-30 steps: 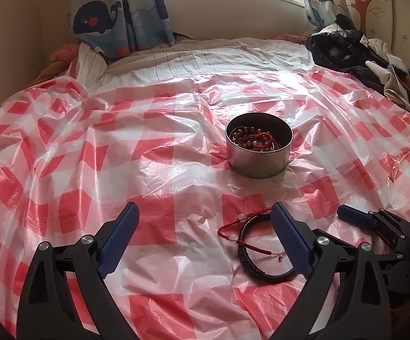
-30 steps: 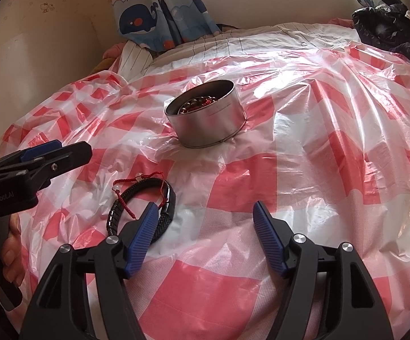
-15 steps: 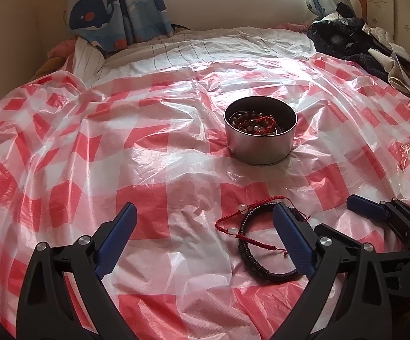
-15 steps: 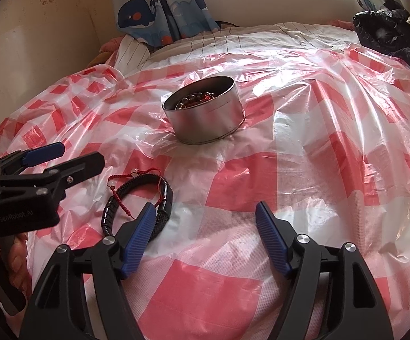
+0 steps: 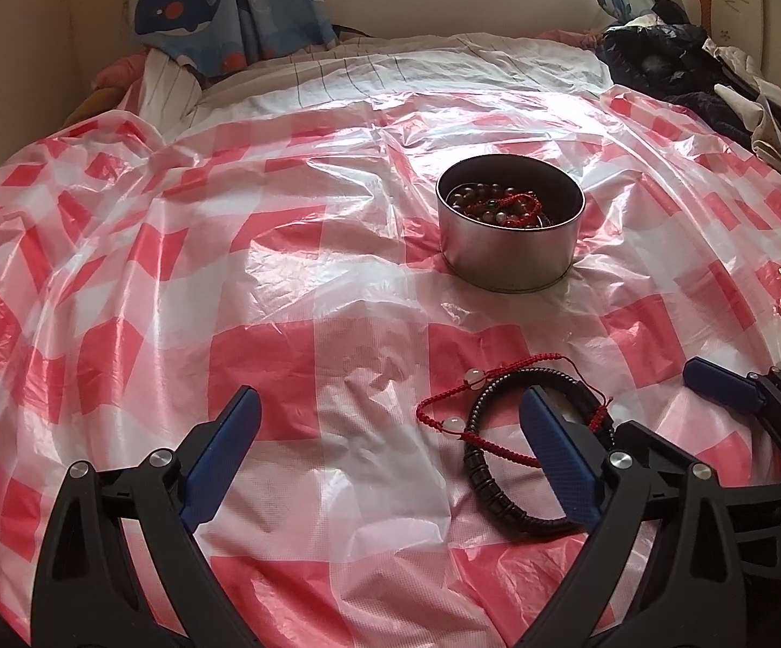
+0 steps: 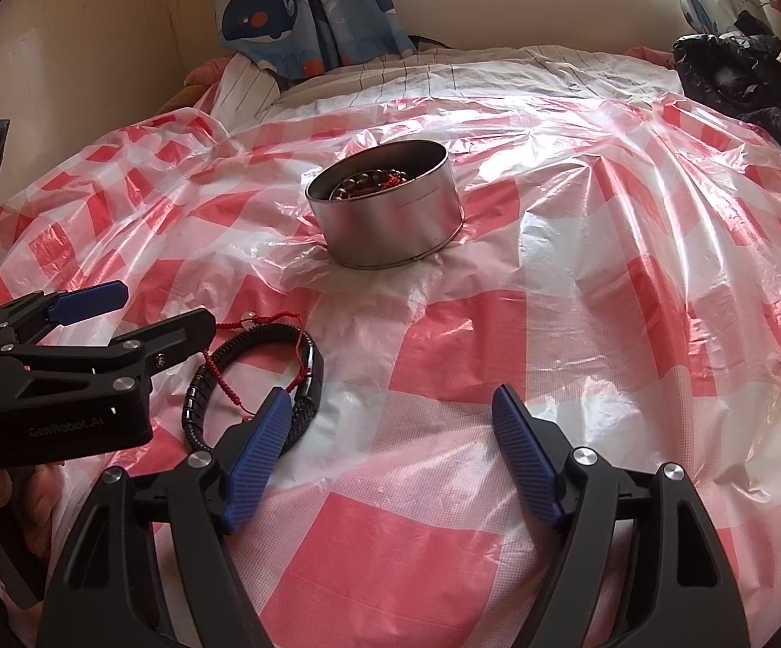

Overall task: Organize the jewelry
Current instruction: 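Move both open tools toward the red string and black braided bracelets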

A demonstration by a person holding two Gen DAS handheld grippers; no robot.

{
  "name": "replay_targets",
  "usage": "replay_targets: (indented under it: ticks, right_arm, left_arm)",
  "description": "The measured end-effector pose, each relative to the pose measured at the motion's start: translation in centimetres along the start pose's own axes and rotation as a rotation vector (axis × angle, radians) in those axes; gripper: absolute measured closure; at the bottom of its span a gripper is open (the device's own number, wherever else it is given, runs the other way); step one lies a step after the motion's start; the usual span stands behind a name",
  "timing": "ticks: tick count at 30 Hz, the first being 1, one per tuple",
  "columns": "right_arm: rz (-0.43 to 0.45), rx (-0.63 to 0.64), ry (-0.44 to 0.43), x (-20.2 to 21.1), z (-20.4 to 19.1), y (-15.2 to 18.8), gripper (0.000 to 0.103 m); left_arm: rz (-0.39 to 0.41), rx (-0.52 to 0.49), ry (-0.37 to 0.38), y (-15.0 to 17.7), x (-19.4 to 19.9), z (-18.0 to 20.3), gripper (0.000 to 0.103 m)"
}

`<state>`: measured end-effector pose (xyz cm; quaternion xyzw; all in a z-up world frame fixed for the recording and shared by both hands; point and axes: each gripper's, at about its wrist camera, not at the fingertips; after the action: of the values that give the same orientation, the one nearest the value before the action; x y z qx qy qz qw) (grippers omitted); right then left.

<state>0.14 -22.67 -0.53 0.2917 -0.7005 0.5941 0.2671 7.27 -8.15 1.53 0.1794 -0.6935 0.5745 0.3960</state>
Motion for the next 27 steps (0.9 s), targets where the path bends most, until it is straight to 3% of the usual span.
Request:
replay_targets:
  ticks: [4,7,9,12,15,19,21,23,26,27]
  right_arm:
    - [-0.025,0.066,0.056,-0.3,-0.8,-0.1,0.027]
    - [-0.020,0.139,0.249,-0.2,-0.9,-0.2,0.027]
    - [0.006,0.112,0.298,0.5,0.1,-0.4,0.027]
    - [0.043,0.099,0.261,1.4,0.2,-0.4,0.027]
    - [0.080,0.082,0.085,1.8,-0.5,-0.7,0.022]
    - [-0.020,0.186,0.038,-0.5,-3.0,-1.3,0.022]
    - [-0.085,0.214,0.058,-1.7,-3.7,-1.3,0.022]
    - [-0.109,0.226,0.134,-1.7,-3.1,-1.5,0.022]
    - [-0.085,0.304,0.368,-0.5,-1.8,-1.8,0.022]
    - [-0.077,0.293,0.394,0.2,-1.0,-1.9,0.022]
  left_arm:
    - [-0.009,0.017,-0.010,-0.1,-0.1,-0.5,0.011]
    - [-0.031,0.027,-0.029,-0.2,-0.3,-1.3,0.011]
    - [-0.054,0.032,-0.022,-0.1,-0.5,-1.6,0.011]
    - [-0.075,0.000,-0.028,0.0,-0.6,-1.3,0.011]
    - [-0.058,-0.018,-0.050,-0.1,-0.2,-1.2,0.011]
    - [-0.040,0.020,-0.059,-0.5,0.0,-2.1,0.011]
    - [-0.052,0.019,-0.064,-0.5,-0.4,-2.3,0.011]
    - [-0.071,0.005,-0.077,-0.4,-0.8,-2.2,0.011]
    - [-0.108,-0.036,-0.089,0.0,-1.4,-1.7,0.011]
    - [-0.110,-0.047,-0.088,0.0,-1.4,-1.6,0.011]
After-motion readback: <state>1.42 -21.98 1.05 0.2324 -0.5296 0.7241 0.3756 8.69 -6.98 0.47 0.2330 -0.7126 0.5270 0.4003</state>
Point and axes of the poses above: each gripper's, at about its wrist camera, not at the fingertips, and x roughly against the way its jaws point, z to its right, y to its underside, and after that the axes turned 2 degrees about x, right-handed
